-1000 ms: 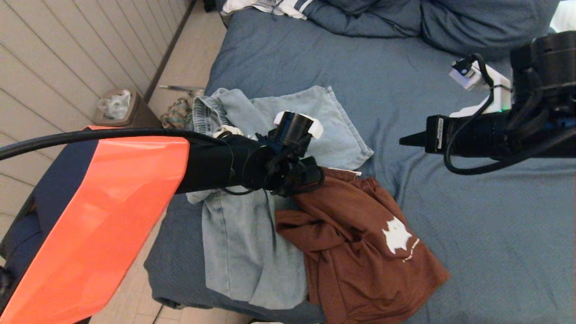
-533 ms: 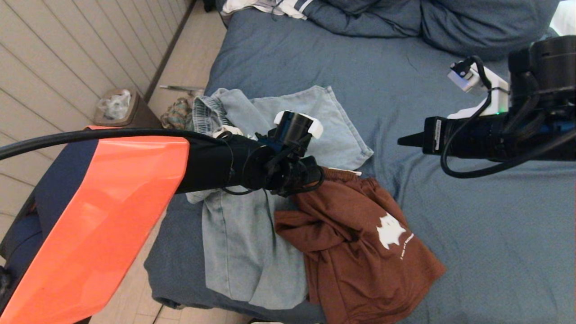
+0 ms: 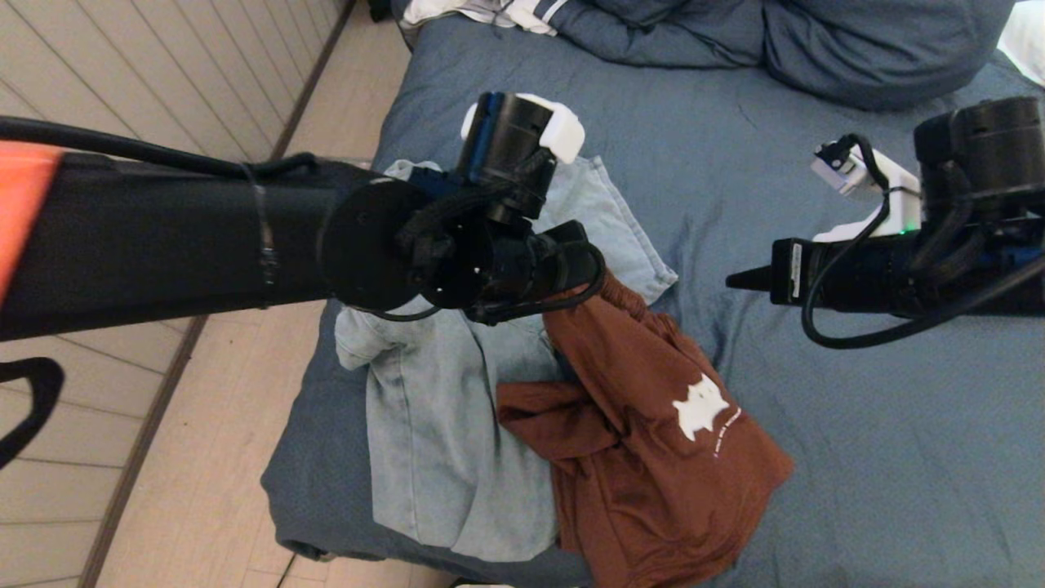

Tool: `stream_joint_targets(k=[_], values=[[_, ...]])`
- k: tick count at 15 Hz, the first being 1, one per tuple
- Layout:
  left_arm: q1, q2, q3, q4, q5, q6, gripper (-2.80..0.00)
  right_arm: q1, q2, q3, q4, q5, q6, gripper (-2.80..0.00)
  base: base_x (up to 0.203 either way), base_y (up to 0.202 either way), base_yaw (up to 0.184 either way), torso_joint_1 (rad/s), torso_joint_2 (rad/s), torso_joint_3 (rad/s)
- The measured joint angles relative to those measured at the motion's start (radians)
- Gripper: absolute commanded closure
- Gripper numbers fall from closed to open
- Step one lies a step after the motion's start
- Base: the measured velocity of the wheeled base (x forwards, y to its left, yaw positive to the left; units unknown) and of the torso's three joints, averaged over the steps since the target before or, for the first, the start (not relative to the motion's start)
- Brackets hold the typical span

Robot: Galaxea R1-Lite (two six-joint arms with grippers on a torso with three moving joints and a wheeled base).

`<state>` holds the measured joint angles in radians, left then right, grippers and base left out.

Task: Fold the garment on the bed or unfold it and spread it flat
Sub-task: Unford the brown shorts

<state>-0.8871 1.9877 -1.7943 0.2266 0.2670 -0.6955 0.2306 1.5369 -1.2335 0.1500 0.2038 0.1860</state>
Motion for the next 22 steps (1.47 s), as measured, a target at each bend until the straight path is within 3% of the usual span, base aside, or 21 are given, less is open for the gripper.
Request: stream_joint_targets(k=[6,10,14,17,22], values=[[-0.044,-0.205,0.206,-0.001,-0.062,0.029,0.00,-0.011,0.073,0.022,-0.004,-0.001,0.001,0.00,0.000,0.000,0.000,0.000,0.00,0.000],[-0.043,-0.312,0.322,-0.001,-0.066,0.042,0.00,0.000,0.108,0.024,-0.004,0.003,-0.002,0.00,0.000,0.000,0.000,0.000,0.00,0.000],[-0.028,-0.427,0.527,-0.026,-0.067,0.048,0.00,0.060,0.152,0.010,-0.005,0.018,-0.004,0.00,0.000,0.000,0.000,0.000,0.00,0.000],[-0.024,-0.518,0.707,-0.134,-0.067,0.053,0.00,0.117,0.183,-0.013,-0.021,0.018,0.004,0.00,0.000,0.000,0.000,0.000,0.00,0.000],[-0.021,-0.667,0.801,-0.136,-0.066,0.073,0.00,0.204,0.217,-0.039,-0.021,0.019,0.025,0.00,0.000,0.000,0.000,0.000,0.00,0.000]])
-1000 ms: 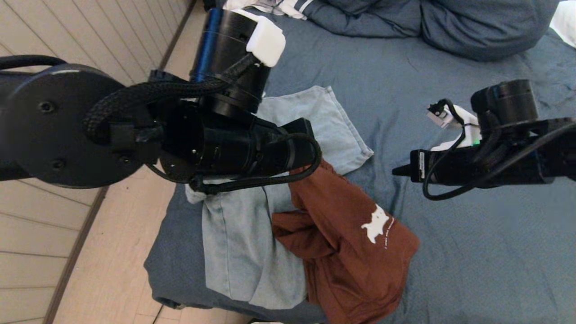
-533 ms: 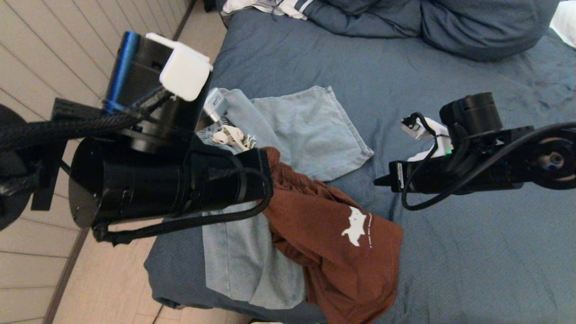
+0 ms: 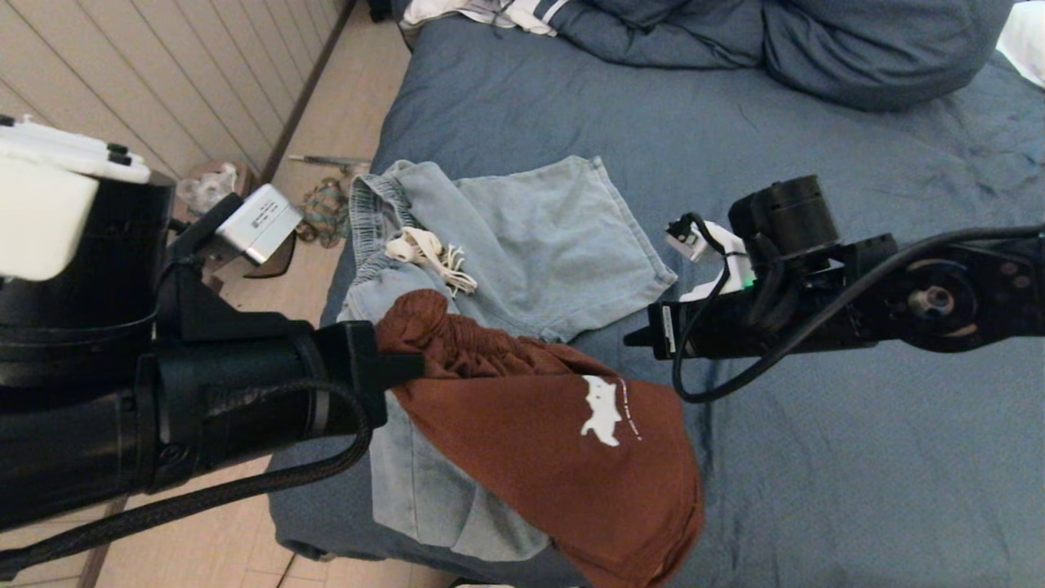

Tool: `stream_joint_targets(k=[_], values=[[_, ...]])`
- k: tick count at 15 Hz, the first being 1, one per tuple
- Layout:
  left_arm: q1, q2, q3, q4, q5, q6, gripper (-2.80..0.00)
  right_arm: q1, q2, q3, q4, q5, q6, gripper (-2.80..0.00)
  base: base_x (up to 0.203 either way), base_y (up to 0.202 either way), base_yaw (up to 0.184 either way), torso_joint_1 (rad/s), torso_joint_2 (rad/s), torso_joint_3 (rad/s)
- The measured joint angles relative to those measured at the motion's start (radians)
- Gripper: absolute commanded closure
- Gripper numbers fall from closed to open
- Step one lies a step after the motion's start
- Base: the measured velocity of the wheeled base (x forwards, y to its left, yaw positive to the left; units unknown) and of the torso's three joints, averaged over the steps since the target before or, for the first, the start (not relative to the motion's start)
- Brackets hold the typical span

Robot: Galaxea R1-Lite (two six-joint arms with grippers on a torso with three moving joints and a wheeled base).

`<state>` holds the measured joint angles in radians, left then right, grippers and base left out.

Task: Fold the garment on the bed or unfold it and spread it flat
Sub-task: Unford the brown shorts

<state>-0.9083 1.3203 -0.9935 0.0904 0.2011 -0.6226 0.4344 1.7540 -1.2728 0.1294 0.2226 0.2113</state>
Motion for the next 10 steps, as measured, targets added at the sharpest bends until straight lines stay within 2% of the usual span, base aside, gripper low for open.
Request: stream_joint_targets(k=[10], values=[[0.000,-0.279,0.362,0.001,-0.004,-0.005,0.00,0.170,0.120,-0.032,0.000,-0.007,0.002,0.00,0.000,0.000,0.000,0.000,0.00,0.000]])
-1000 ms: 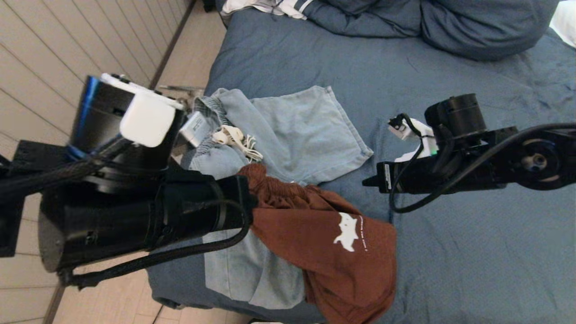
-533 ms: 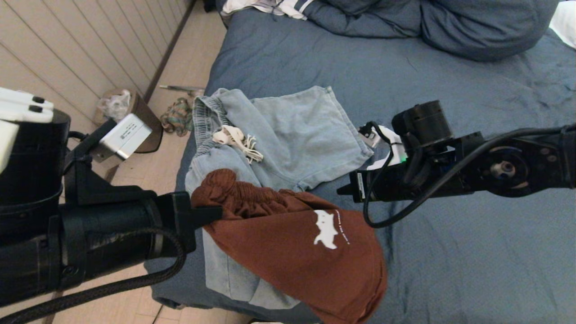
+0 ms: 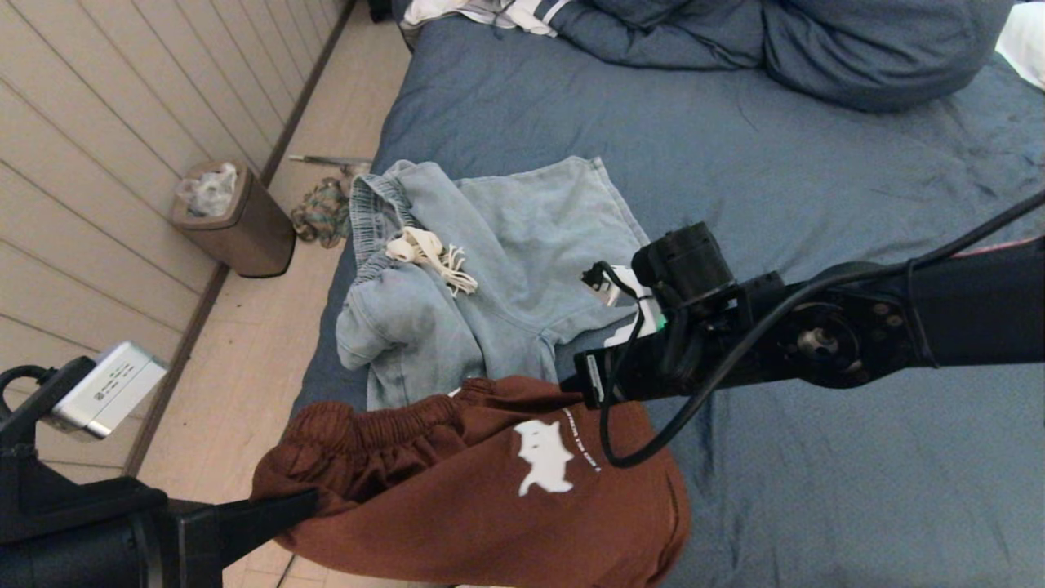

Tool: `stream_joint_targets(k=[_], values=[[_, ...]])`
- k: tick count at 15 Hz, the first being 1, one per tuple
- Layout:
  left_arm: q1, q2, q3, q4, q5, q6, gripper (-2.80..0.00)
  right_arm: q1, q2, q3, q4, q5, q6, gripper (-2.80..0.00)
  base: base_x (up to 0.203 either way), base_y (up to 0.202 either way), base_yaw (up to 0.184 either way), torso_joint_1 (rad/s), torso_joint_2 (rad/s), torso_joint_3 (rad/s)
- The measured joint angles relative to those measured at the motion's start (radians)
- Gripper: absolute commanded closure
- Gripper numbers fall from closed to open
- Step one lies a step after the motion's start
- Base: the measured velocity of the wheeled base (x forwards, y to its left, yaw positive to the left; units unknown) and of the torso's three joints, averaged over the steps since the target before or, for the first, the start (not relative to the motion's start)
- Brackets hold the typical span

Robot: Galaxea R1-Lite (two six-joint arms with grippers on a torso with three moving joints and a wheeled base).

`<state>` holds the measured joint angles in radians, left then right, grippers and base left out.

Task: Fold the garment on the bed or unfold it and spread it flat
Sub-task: Unford the brown shorts

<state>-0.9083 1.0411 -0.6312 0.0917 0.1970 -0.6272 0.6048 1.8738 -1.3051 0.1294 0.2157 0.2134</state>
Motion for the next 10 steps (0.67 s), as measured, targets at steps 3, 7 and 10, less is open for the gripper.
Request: stream_joint_targets(k=[3,7,10], values=[[0.000,-0.020,0.032,-0.004,-0.002,-0.003,0.00,0.060,0.033,0.025,0.001,-0.005,-0.001,0.00,0.000,0.000,0.000,0.000,0.00,0.000],[0.000,-0.017,0.036,-0.005,-0.048,-0.010,0.00,0.157,0.047,0.125,0.000,-0.013,-0.007,0.00,0.000,0.000,0.000,0.000,0.00,0.000],[0.002,-0.013,0.030,-0.007,-0.049,-0.010,0.00,0.194,0.005,0.246,0.001,-0.012,-0.028,0.00,0.000,0.000,0.000,0.000,0.00,0.000]])
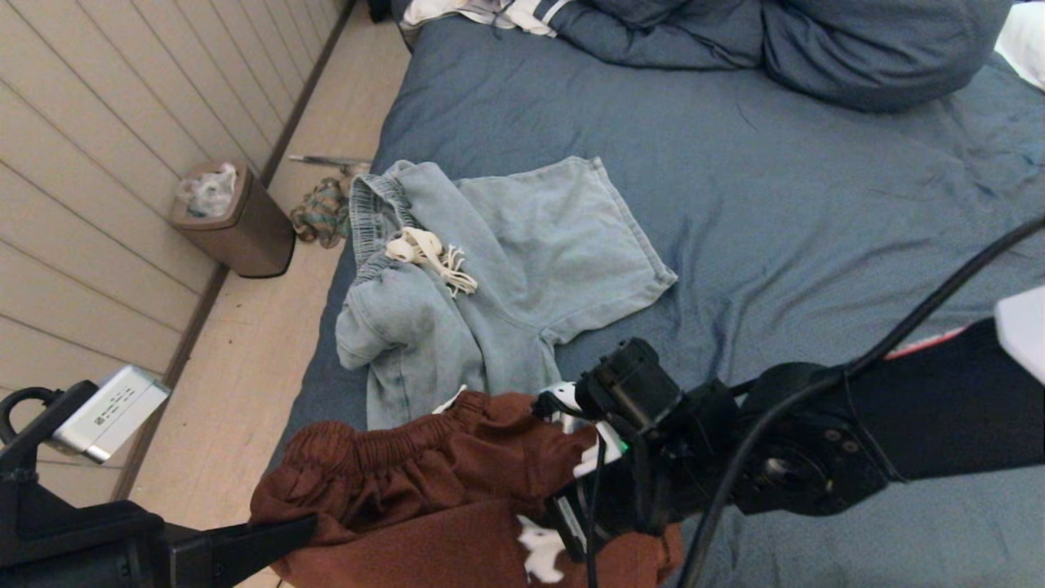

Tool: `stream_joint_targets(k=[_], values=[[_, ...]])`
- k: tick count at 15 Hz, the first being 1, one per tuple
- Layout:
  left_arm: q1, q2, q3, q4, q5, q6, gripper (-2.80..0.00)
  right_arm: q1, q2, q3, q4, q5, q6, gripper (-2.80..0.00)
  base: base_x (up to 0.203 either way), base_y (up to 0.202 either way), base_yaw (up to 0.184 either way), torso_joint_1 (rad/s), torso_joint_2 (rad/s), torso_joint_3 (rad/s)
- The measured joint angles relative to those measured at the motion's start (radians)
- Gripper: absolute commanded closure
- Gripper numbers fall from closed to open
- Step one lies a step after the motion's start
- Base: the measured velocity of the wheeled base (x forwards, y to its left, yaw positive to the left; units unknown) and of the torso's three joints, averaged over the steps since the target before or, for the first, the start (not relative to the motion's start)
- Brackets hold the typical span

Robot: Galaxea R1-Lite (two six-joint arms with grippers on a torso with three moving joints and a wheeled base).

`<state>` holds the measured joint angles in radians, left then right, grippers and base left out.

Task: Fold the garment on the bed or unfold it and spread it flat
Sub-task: Unford the brown shorts

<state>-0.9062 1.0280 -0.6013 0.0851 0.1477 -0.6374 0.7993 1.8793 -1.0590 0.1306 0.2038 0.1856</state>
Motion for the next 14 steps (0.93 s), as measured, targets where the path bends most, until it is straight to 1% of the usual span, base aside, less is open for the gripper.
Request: stream_joint_targets(k=[4,6,8,10,14], values=[[0.000,0.008,-0.001,-0.010,0.000,0.002,0.00,0.047,-0.103,0.200,-0.003,0.005,-0.054,0.00,0.000,0.000,0.000,0.000,0.00,0.000],[0.000,0.016,-0.002,-0.021,0.000,0.001,0.00,0.055,-0.149,0.231,-0.003,0.005,-0.062,0.00,0.000,0.000,0.000,0.000,0.00,0.000],[0.000,0.022,-0.004,-0.026,0.000,0.002,0.00,0.041,-0.188,0.220,-0.004,0.002,-0.070,0.00,0.000,0.000,0.000,0.000,0.00,0.000],[0.000,0.025,-0.009,-0.026,0.000,0.001,0.00,-0.025,-0.211,0.184,-0.001,-0.001,-0.072,0.00,0.000,0.000,0.000,0.000,0.00,0.000],[0.013,0.043,-0.041,-0.029,-0.001,0.007,0.00,-0.212,-0.228,0.146,0.006,-0.003,-0.095,0.00,0.000,0.000,0.000,0.000,0.00,0.000]])
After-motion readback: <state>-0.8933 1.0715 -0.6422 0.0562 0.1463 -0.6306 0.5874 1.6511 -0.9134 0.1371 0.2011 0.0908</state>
